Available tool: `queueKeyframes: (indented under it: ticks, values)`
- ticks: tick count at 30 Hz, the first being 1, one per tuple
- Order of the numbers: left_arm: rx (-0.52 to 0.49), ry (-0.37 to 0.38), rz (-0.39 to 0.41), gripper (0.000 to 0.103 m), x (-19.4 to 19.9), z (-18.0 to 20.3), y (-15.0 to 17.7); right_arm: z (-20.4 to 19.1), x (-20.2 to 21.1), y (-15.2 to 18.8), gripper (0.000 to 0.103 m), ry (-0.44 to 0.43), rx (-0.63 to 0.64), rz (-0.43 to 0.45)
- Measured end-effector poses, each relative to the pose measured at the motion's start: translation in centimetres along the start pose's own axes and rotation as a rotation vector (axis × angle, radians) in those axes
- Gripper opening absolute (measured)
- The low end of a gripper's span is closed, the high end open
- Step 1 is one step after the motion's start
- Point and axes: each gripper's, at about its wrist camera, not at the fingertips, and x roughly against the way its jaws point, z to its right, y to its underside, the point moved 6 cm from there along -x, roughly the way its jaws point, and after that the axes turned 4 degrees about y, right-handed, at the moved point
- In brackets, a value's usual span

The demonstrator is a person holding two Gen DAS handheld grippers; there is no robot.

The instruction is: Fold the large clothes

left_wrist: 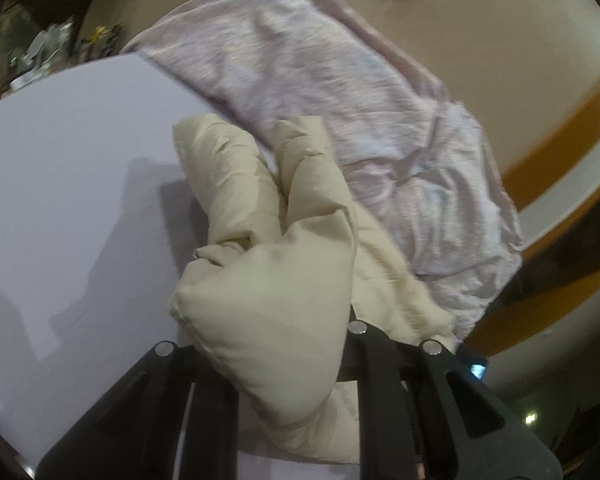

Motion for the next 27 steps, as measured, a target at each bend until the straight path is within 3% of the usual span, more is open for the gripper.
queueKeyframes:
  ticks: [13,27]
  values:
    - [-0.19,0.197,-0.015,0.015,-0.7,11.0,1.3,0.0,0.1,0.0,0.071,-0.011,-0.002,0.002]
    - [-0.313,0.244,-0.094,0.016,-3.2,18.2,5.7,4.2,5.5,2.5,0.071,-0.117,-0.012,0.078]
